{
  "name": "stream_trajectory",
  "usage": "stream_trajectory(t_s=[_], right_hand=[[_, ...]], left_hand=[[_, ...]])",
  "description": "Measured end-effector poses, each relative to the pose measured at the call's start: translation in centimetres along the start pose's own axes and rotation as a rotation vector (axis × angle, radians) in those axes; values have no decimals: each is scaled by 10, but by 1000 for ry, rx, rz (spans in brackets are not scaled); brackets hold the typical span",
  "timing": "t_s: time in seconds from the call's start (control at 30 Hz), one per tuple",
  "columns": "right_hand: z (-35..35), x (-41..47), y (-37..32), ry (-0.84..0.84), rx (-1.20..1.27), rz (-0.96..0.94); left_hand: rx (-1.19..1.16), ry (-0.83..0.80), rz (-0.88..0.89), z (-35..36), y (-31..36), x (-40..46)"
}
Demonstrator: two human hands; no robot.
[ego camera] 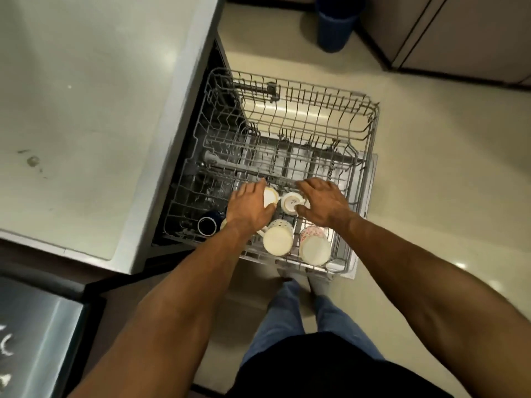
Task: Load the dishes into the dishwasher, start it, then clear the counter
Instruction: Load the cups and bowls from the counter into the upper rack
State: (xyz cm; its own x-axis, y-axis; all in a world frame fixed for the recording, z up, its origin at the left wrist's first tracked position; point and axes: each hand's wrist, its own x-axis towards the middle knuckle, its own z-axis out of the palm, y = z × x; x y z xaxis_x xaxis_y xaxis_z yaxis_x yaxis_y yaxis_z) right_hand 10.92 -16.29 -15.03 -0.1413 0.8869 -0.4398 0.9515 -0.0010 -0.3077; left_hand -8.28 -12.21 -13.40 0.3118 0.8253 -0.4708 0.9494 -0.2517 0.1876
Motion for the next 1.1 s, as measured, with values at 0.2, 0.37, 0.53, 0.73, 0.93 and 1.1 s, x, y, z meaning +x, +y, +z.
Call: stream_trajectory(t_s=[0.2, 0.37, 0.53, 0.73, 0.93, 1.1], right_hand=[[-53, -18, -24, 76, -52, -111], [-95, -25, -57, 162, -77, -263], [-121, -35, -102, 267, -76, -434], [-125, -46, -165, 278, -87, -661], [-106, -65, -236, 239, -90, -838], [-83, -82, -307, 201, -145, -950]], left_hand=[[-12, 195, -58, -43, 2, -46], [-4, 368, -154, -77, -10, -89], [35, 517, -277, -101, -23, -142], [8, 574, -475, -98, -48, -207], [-69, 704, -625, -82, -83, -277], [-83, 781, -750, -67, -125, -335]])
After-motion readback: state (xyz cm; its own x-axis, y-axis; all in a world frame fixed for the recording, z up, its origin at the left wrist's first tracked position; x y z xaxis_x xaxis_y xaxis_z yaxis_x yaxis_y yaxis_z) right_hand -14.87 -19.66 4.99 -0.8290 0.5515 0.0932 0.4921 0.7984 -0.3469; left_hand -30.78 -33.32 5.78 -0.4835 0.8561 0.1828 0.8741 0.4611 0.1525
